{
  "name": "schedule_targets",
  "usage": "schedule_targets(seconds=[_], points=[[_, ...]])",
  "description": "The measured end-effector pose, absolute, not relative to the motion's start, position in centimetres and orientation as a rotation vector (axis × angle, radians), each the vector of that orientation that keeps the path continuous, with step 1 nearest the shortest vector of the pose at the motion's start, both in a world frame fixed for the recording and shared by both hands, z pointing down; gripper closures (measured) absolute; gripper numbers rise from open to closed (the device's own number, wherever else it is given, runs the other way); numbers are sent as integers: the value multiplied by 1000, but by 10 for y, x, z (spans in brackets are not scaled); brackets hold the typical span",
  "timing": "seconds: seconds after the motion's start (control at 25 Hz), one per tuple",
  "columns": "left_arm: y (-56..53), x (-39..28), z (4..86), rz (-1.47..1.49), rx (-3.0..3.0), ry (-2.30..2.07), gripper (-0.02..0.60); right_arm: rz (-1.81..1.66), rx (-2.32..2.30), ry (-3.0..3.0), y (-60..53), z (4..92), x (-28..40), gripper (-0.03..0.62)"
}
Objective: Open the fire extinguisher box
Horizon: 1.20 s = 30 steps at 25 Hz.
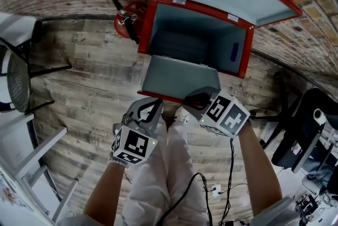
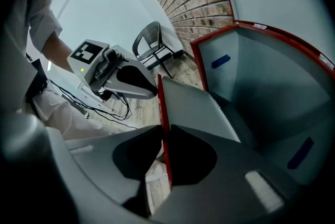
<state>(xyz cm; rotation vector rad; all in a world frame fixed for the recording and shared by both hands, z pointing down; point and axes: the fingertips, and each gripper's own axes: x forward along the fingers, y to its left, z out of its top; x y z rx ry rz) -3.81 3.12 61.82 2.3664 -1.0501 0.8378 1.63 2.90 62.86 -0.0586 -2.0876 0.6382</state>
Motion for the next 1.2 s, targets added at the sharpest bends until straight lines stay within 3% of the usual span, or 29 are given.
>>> schedule_targets(seconds=[1.2], points=[[28, -42, 665, 818, 2394, -1056, 583, 505, -53, -1910, 128, 806, 14, 546]])
